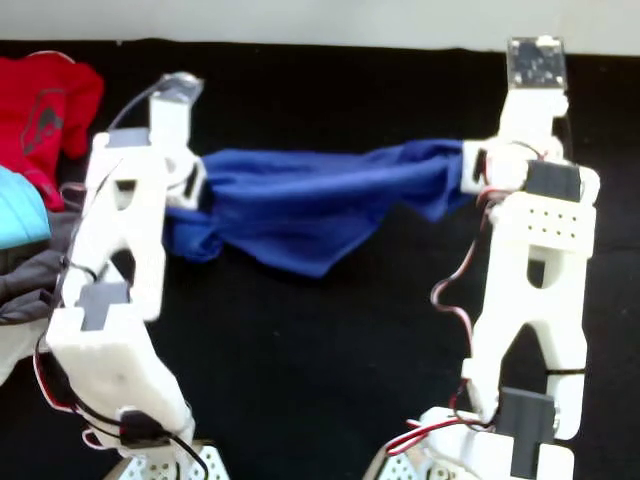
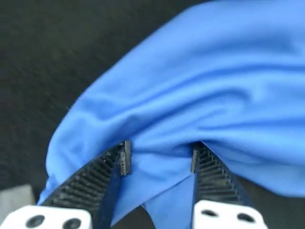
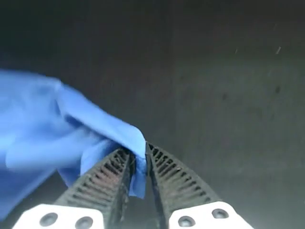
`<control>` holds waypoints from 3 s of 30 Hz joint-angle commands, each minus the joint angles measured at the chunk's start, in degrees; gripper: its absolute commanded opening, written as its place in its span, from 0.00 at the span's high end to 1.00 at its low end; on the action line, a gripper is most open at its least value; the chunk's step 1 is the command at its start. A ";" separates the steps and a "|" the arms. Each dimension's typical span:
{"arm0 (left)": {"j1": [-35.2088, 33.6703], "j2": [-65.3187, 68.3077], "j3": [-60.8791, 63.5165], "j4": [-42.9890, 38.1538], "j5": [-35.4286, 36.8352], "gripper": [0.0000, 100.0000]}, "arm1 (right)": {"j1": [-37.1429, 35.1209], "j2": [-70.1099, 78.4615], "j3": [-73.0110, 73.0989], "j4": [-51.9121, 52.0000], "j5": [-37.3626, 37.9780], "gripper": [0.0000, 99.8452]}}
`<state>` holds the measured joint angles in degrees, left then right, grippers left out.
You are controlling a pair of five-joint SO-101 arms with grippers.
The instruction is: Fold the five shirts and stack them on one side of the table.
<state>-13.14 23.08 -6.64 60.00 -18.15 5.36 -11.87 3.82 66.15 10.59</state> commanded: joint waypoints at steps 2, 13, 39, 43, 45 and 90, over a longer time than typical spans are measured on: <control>-1.36 3.03 -10.51 2.11 4.04 0.79 | 0.04 -2.07 -2.59 2.42 -0.44 0.99; 7.60 3.47 -26.51 27.08 8.44 0.79 | 1.19 1.80 -2.59 -8.48 -0.44 0.99; 33.80 13.85 -13.58 23.47 8.79 0.78 | 5.23 9.71 -3.21 -12.00 -0.44 0.99; 32.48 17.80 -17.10 21.63 8.88 0.78 | 5.14 9.71 -2.95 -12.00 -0.44 0.99; 31.69 19.38 -20.53 22.07 10.64 0.78 | 5.14 9.71 -2.86 -12.00 -0.44 0.99; 22.11 -37.93 15.08 34.20 0.53 0.99 | 8.66 -23.60 22.29 0.40 -12.92 0.99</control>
<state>8.75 -15.87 -1.36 98.59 -14.29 15.74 -34.37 18.42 68.00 -1.63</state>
